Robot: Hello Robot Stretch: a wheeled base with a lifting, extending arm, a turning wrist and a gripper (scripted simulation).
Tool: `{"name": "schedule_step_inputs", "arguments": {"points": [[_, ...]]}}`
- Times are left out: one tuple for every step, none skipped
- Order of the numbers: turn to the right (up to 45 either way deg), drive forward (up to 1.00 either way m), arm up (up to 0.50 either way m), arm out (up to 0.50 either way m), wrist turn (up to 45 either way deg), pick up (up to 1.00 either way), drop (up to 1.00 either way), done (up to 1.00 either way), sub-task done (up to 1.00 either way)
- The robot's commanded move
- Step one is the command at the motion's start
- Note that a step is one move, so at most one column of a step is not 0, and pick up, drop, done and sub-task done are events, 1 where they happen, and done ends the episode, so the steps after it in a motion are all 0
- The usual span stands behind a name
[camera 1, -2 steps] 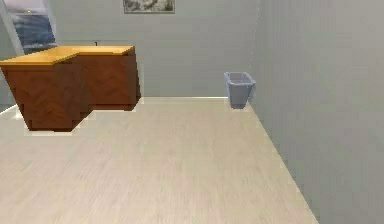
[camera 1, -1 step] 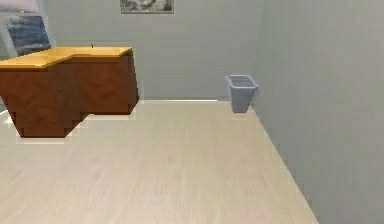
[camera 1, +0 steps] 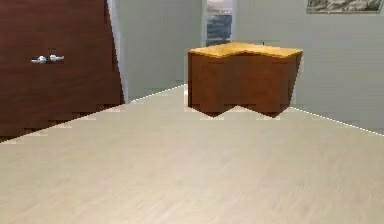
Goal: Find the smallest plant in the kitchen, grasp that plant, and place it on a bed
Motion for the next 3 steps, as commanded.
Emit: {"name": "schedule_step_inputs", "arguments": {"points": [[-33.0,0.00,0.00,0.00,0.0,0.00,0.00,0.00,0.00],[0.0,0.15,0.00,0.00,0.0,0.00,0.00,0.00,0.00],[-45.0,0.00,0.00,0.00,0.0,0.00,0.00,0.00,0.00]]}}
